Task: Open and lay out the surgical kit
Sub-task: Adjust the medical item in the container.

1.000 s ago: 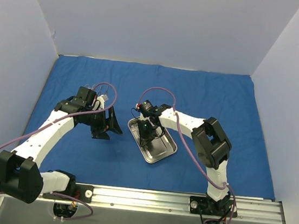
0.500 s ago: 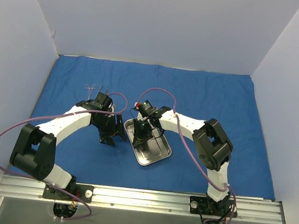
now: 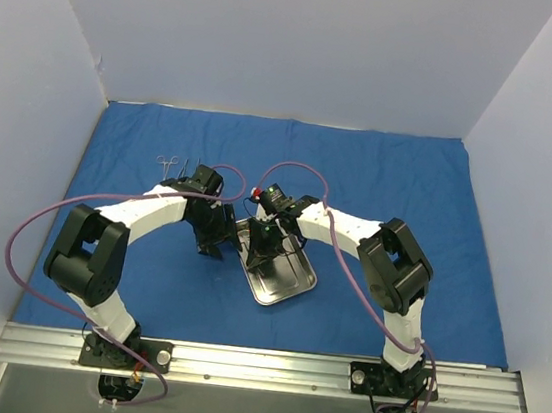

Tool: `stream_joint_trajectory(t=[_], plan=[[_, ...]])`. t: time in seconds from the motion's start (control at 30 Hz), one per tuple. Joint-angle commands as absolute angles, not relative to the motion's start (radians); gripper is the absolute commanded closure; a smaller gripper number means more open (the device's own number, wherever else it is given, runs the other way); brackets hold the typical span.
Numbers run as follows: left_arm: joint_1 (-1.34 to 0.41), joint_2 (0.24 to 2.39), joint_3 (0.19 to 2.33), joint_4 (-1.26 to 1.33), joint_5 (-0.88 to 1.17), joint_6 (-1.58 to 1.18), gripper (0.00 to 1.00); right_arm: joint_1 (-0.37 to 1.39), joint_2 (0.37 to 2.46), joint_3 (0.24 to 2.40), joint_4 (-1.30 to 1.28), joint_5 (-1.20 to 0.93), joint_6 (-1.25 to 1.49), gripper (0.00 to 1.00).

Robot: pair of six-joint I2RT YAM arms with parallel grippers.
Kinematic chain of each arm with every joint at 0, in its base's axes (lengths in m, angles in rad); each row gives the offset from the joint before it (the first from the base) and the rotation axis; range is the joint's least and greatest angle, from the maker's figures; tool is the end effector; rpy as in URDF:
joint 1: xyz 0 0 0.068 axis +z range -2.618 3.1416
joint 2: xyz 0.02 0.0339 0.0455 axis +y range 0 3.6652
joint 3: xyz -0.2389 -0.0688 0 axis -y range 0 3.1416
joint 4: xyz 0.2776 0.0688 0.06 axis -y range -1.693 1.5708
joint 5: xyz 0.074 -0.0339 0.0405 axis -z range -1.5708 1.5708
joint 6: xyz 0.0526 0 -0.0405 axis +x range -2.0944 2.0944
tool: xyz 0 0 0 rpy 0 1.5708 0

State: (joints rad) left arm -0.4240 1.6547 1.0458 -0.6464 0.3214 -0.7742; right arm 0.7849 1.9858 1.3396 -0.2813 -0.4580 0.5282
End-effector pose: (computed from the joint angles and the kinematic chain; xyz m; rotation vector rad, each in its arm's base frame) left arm 0.3035 -0.1552 0.1242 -0.4448 2.9566 -0.6682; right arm 0.2996 0.3322 0.1159 -0.5560 2.6624 1.0522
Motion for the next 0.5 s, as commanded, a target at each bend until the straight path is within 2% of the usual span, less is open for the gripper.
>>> stream_joint_trajectory(t=[0.0,0.1,0.2,0.23,0.33,0.47], plan=[[-0.431,1.703,1.095,-0.600,0.285,-0.796,0.37,0.784,1.948,1.316,-0.276,-0.495,0.523,1.00],[-0.439,1.735,1.109,-0.603,0.268,-0.798,0.41,0.782,1.956,1.312,-0.276,-0.486,0.514,1.00],[-0.445,1.767,1.127,-0.617,0.264,-0.792,0.55,0.778,1.959,1.309,-0.282,-0.471,0.503,1.00],[-0.446,1.776,1.134,-0.624,0.261,-0.781,0.65,0.775,1.962,1.305,-0.285,-0.468,0.502,1.00],[-0.452,1.795,1.146,-0.647,0.252,-0.769,0.75,0.773,1.967,1.315,-0.307,-0.446,0.486,1.00],[-0.454,1.795,1.150,-0.667,0.244,-0.759,0.79,0.772,1.988,1.327,-0.336,-0.426,0.459,1.00]])
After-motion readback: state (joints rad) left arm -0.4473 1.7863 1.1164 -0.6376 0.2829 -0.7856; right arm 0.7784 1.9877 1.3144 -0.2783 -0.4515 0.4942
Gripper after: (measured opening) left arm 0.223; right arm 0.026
